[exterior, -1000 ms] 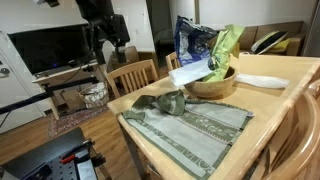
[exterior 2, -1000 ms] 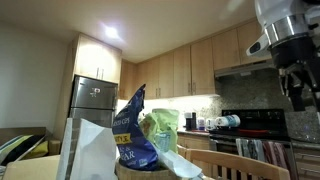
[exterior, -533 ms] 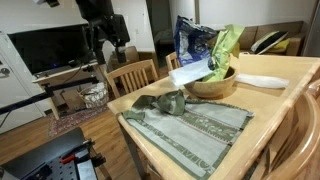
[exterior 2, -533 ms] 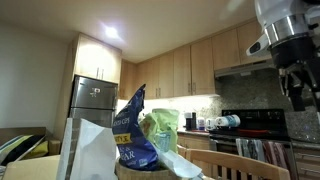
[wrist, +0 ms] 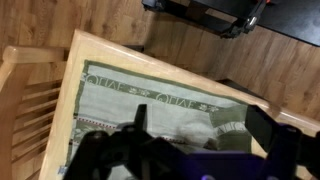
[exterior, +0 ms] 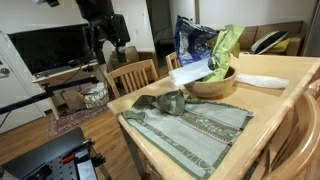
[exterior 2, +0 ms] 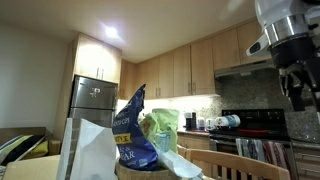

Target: Slide the wooden bowl forward then unfold the towel

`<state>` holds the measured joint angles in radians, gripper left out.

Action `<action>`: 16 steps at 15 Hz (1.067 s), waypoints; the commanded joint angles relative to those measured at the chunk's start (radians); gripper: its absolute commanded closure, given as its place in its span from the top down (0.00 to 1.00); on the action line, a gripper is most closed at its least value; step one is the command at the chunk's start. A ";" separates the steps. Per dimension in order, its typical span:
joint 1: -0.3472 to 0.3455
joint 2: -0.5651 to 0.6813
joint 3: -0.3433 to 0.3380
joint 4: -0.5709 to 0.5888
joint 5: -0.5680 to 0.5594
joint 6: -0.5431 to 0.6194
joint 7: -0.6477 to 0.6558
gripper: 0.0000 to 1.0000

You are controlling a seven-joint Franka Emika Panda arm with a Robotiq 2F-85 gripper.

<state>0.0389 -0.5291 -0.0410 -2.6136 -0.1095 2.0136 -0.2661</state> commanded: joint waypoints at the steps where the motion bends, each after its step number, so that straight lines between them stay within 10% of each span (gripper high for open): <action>1: -0.014 -0.012 -0.013 -0.013 -0.010 0.017 0.005 1.00; 16: -0.017 0.182 0.051 0.016 -0.057 0.125 0.070 1.00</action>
<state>0.0099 -0.4143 -0.0202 -2.6385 -0.1398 2.1159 -0.2498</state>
